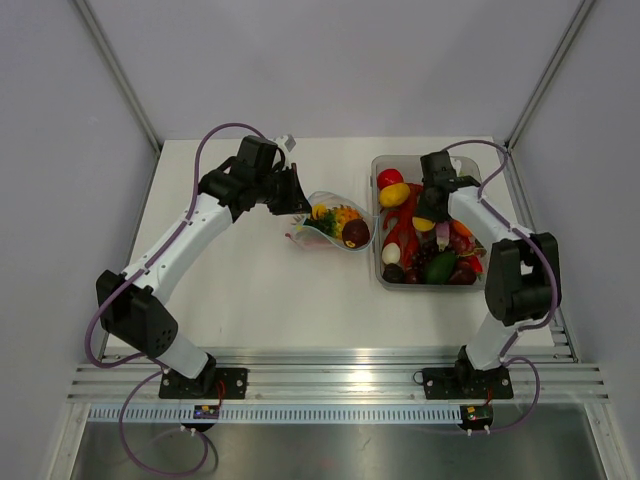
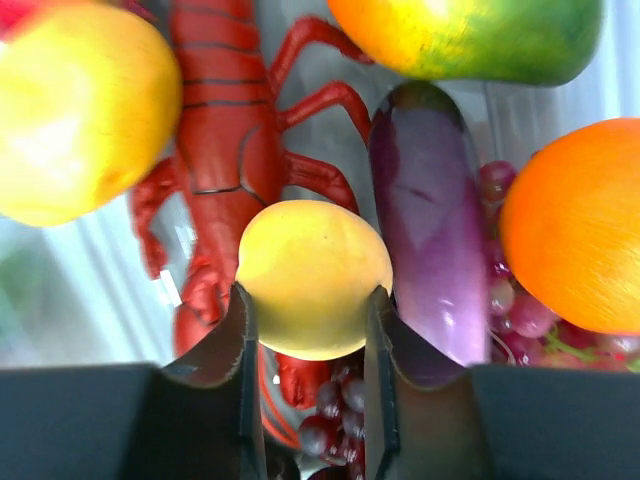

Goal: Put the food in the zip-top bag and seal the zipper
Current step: Pick up the fake fruit from the bin, then place the fake fruit in the zipper food storage bag, then adjust the zipper food storage bag at the center of the board, then zip the zipper food storage bag at the center of the board.

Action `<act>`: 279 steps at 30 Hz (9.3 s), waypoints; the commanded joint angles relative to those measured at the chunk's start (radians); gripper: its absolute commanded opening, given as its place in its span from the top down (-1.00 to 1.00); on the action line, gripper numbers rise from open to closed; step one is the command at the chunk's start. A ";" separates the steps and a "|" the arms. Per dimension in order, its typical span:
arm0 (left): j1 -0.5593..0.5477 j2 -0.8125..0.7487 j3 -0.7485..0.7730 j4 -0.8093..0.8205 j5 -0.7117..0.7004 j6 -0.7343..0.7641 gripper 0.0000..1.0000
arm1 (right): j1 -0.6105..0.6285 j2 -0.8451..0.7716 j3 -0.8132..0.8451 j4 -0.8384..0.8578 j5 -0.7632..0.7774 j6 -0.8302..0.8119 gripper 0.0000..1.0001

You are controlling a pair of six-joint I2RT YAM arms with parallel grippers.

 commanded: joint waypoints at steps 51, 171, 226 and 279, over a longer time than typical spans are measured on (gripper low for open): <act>-0.001 -0.018 0.049 0.019 0.009 0.002 1.00 | 0.489 -0.412 0.100 -0.048 0.003 0.132 -0.29; 0.152 -0.428 -0.796 1.069 0.479 0.529 1.00 | 0.383 -0.363 0.288 -0.065 -0.424 -0.420 -0.24; 0.180 -0.368 -0.740 0.999 0.459 0.521 1.00 | 0.479 0.098 0.575 -0.174 -1.003 -1.255 0.02; 0.226 -0.414 -0.743 0.987 0.526 0.574 0.31 | 0.483 0.059 0.488 -0.025 -0.960 -1.166 1.00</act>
